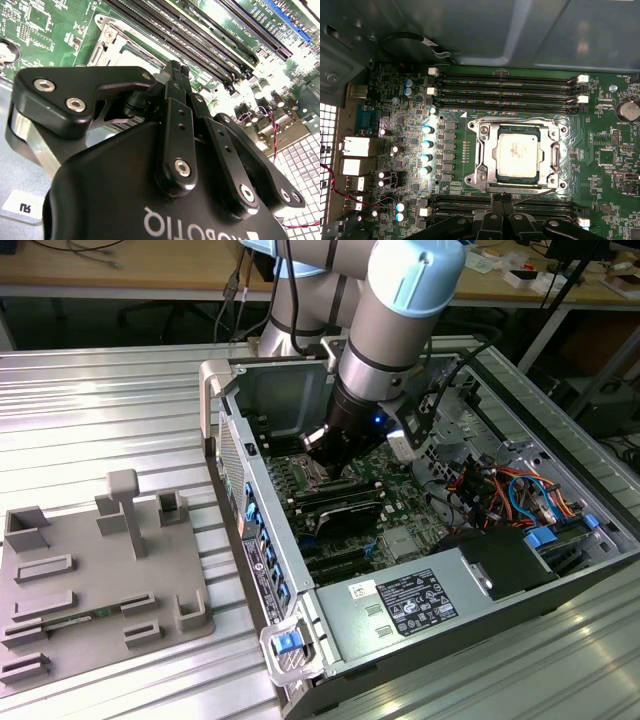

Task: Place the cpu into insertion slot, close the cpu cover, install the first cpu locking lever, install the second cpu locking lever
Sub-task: 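Install the second cpu locking lever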

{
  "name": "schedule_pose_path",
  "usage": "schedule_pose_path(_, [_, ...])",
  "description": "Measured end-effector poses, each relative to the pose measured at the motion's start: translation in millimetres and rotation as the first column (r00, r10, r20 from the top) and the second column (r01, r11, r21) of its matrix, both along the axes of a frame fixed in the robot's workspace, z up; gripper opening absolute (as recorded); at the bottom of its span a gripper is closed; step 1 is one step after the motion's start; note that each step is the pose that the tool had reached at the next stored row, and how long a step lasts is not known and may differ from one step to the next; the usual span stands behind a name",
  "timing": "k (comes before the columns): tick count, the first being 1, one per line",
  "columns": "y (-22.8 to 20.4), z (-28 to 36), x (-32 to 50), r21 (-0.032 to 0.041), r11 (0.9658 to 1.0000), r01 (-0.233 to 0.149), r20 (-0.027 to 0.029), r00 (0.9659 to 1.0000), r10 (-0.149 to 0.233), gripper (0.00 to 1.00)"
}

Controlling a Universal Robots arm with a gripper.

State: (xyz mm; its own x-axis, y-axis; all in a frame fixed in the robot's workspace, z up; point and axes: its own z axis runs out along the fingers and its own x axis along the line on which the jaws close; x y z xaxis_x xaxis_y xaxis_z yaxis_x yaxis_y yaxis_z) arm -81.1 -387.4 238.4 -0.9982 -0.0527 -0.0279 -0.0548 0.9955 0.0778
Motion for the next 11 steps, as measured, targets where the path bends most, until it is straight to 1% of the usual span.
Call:
schedule_pose_path(5, [0.0, -2.0, -0.5, 0.0002, 1.0000, 0.000, 0.0002, 1.0000, 0.000, 0.11])
schedule_pose_path(6, [-0.1, -2.1, -0.6, 0.0037, 1.0000, 0.000, -0.0001, 1.0000, 0.000, 0.11])
schedule_pose_path(7, [-0.4, -2.1, -0.7, 0.0092, 1.0000, 0.000, 0.0000, 1.0000, 0.000, 0.11])
schedule_pose_path(8, [-0.9, -2.1, -0.7, 0.0107, 0.9999, 0.000, 0.0002, 1.0000, 0.000, 0.11])
schedule_pose_path(9, [-2.7, -2.1, -0.6, 0.0134, 0.9999, 0.000, 0.0001, 1.0000, 0.000, 0.11])
schedule_pose_path(11, [-5.0, -2.1, -0.6, 0.0139, 0.9999, 0.000, 0.0001, 1.0000, 0.000, 0.11])
